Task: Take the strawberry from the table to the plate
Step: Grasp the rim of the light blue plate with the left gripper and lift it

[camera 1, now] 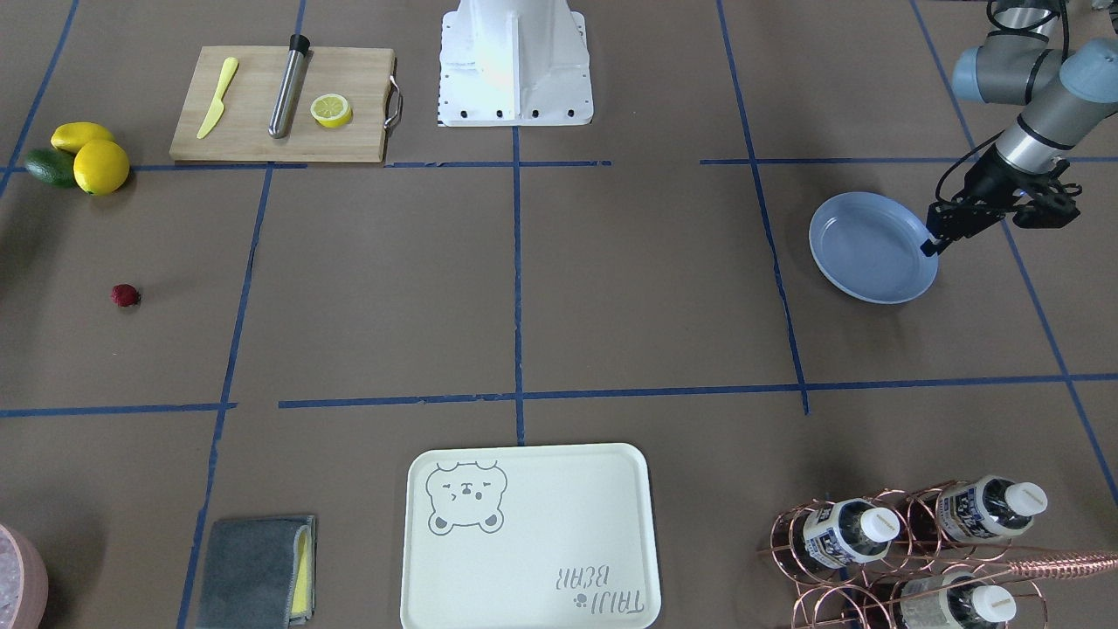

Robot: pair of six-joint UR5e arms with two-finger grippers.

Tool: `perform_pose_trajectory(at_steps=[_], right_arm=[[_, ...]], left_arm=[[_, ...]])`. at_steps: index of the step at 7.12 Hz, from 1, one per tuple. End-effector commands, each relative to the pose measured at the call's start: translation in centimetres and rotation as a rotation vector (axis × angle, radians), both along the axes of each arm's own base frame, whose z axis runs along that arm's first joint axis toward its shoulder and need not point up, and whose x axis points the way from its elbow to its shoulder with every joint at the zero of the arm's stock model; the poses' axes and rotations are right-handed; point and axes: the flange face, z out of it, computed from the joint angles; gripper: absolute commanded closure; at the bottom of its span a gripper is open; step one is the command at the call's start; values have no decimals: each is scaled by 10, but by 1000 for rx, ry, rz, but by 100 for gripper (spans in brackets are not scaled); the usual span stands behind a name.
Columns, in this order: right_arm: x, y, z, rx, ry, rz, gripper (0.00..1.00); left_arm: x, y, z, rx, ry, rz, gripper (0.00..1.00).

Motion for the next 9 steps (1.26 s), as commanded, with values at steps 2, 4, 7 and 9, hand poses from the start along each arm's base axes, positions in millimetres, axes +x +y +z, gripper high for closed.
perform_pose_trajectory(at_steps=[2,4,7,9], right_arm=[[-13,-3,-5,-25,-3,1,0],[-42,-14,-29,-61,-16,8,0],[-118,-24,-86,-92,19,11,0],[-178,-32,-115,-126,42,18,0]], left_arm=[[-19,24,-47,32,75,49,100],[-38,23,-102,42,197,101,100],[19,-32,-187,-3,310,20,100],[99,-42,-269,-58,328,-45,100]])
